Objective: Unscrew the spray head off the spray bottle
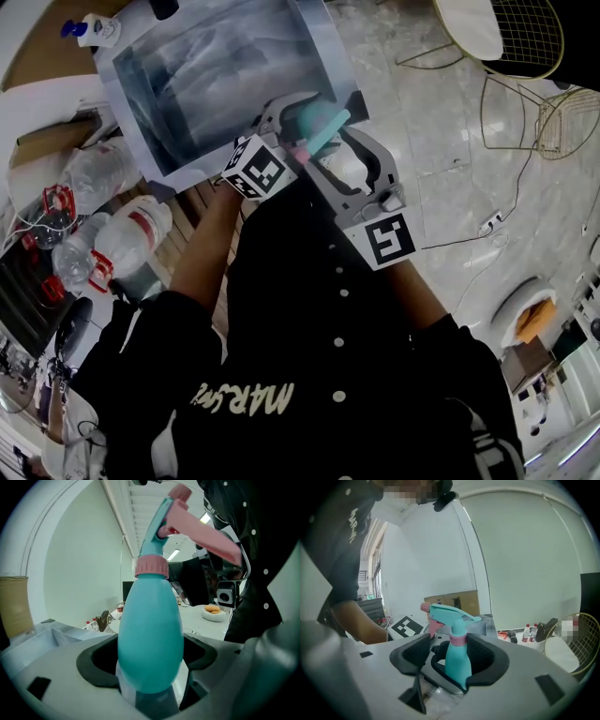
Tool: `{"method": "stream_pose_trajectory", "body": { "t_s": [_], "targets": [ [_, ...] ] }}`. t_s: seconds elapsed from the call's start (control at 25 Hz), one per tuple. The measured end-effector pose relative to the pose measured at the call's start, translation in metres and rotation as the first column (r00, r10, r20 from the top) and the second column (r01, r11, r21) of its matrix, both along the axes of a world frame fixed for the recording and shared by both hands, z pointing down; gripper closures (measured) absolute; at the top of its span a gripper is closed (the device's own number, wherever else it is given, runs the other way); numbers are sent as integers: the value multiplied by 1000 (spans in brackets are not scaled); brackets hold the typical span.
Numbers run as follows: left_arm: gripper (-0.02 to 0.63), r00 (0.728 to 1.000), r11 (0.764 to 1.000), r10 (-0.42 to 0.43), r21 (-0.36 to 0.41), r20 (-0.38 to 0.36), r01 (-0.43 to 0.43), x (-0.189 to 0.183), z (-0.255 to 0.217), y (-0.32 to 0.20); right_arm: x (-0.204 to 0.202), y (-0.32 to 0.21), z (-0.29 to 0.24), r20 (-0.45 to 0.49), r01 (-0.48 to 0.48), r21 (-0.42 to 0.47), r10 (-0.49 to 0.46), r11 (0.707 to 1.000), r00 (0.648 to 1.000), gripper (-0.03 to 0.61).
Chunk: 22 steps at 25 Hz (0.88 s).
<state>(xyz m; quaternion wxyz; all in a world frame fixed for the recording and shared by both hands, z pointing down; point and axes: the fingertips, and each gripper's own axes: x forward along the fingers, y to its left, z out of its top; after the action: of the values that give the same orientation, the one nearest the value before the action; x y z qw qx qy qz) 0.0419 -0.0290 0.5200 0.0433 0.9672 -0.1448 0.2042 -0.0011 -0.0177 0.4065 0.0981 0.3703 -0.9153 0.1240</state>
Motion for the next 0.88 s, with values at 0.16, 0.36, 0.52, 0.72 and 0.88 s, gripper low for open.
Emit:
{"method": "stream_pose_trajectory", "body": {
  "t_s": [0.16, 0.36, 0.52, 0.72, 0.88],
  "targets": [
    [212, 1000, 1000, -1, -5, -1, 1, 0, -1, 0, -6, 2, -2, 24, 38, 6, -38, 999, 999, 270],
    [212, 1000, 1000, 2, -7, 3, -2, 0, -1, 0, -12, 2, -5, 57, 62, 2, -62, 998, 996, 235],
    [212, 1000, 1000, 2, -7, 8, -2, 1, -1, 0, -14, -3, -5, 62, 58, 5, -58, 998, 996, 235],
    [212, 1000, 1000, 5, -10, 11, -5, 1, -1, -1, -16, -13, -4, 60, 53, 21, -54, 998, 997, 242],
    [212, 1000, 1000, 8, -11, 14, -8, 0, 0, -1, -14, -20, -1, 34, 66, 46, -68, 997, 997, 307]
  ]
}}
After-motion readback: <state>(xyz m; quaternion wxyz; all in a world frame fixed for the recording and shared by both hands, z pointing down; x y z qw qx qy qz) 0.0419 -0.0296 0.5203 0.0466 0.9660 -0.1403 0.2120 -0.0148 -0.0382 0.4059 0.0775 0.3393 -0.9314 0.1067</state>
